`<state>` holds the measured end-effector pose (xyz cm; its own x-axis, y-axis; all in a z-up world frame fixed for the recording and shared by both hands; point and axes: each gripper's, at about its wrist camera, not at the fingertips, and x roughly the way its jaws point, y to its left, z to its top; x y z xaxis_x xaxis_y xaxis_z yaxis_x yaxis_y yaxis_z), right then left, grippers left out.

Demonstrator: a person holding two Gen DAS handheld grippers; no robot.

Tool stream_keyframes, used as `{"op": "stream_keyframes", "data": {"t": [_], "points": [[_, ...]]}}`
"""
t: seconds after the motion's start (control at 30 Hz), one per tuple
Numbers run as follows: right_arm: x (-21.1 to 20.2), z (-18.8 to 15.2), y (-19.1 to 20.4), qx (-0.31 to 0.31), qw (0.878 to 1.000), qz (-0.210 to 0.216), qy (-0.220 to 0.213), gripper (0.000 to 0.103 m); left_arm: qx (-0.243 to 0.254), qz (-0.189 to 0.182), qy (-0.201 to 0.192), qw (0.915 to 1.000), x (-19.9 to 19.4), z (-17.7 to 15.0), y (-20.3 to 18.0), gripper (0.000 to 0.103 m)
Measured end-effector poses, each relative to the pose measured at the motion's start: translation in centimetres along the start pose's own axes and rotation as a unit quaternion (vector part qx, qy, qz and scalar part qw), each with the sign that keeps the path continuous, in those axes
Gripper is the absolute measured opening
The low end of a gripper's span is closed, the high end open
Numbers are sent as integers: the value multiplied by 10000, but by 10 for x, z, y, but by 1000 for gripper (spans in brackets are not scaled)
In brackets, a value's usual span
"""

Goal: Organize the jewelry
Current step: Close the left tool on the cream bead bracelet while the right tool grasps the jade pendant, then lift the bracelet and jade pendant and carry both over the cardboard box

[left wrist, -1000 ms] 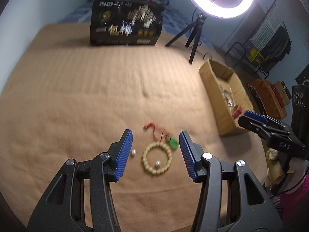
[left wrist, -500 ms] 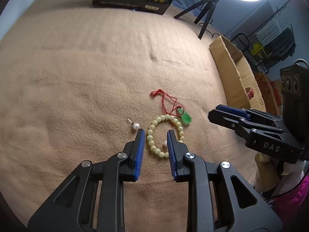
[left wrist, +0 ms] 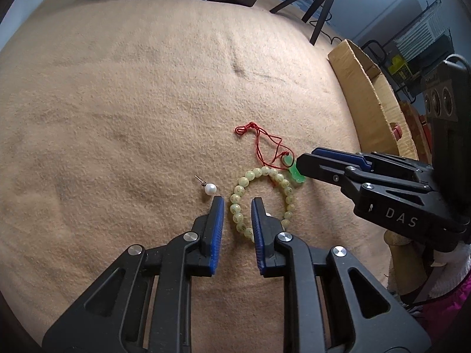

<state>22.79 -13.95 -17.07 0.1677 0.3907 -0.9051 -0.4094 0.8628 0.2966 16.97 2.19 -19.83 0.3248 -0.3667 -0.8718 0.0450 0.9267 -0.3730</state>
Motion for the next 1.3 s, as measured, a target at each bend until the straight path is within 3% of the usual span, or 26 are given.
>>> {"op": "stream_keyframes", "data": {"t": [0.57, 0.8, 1.3], "points": [[21, 8, 13, -202, 9994, -250, 127, 21, 123, 173, 80, 9997, 10, 1, -2, 10], [27, 9, 21, -364, 9982, -463, 105, 12, 146, 206, 43, 9997, 11, 2, -1, 8], [-5, 6, 12, -206, 9988, -381, -235, 12, -62, -293, -218, 9993, -17, 3, -5, 7]]}}
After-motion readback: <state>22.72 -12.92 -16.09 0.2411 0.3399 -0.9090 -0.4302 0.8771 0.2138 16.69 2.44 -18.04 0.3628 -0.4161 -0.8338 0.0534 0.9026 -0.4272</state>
